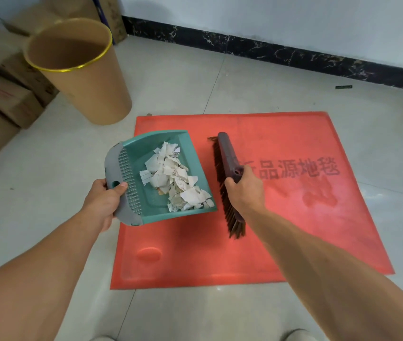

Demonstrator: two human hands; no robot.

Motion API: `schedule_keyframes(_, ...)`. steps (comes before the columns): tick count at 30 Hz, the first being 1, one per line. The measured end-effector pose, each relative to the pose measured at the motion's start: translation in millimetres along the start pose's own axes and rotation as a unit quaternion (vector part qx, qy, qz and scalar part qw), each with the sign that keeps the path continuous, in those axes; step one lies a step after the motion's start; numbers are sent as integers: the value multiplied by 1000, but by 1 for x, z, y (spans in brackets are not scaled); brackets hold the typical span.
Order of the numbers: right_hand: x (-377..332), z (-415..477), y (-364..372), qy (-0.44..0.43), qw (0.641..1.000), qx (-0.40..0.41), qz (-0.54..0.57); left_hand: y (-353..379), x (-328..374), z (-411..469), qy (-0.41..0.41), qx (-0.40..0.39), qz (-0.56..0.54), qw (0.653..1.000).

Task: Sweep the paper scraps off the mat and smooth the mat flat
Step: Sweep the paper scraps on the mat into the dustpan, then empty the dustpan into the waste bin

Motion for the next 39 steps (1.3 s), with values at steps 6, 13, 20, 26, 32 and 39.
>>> schedule_keyframes(6, -68, -22, -53, 2, 1000, 12, -7, -36, 61, -37, -2, 38, -24, 999)
schedule_keyframes(13, -162, -63, -140, 4, 1000, 14, -11, -93, 149, -107, -24, 68, -42, 996)
schedule_keyframes(20, -273, -101, -225, -8, 1000, 1, -17, -135, 257, -164, -41, 64, -57, 995)
schedule_keyframes(26, -367, -130, -265, -24, 999, -5, -27, -165, 349, -189, -36, 37, -87, 995)
schedule_keyframes(32, -440, -153, -277, -27, 999, -6, -19, -192, 412, -199, -33, 27, -111, 993)
schedule_keyframes(39, -494, -144, -277, -34, 999, -11, -20, -214, 464, -180, -14, 34, -107, 994)
Point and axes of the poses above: each hand's wrist, its own z-axis towards the middle knuckle, its own y-axis out of the palm, x = y × z, the point moved 5 cm from there along z, towards the middle knuckle, and after that the axes turned 8 degrees about -z, right-handed, at the moved point
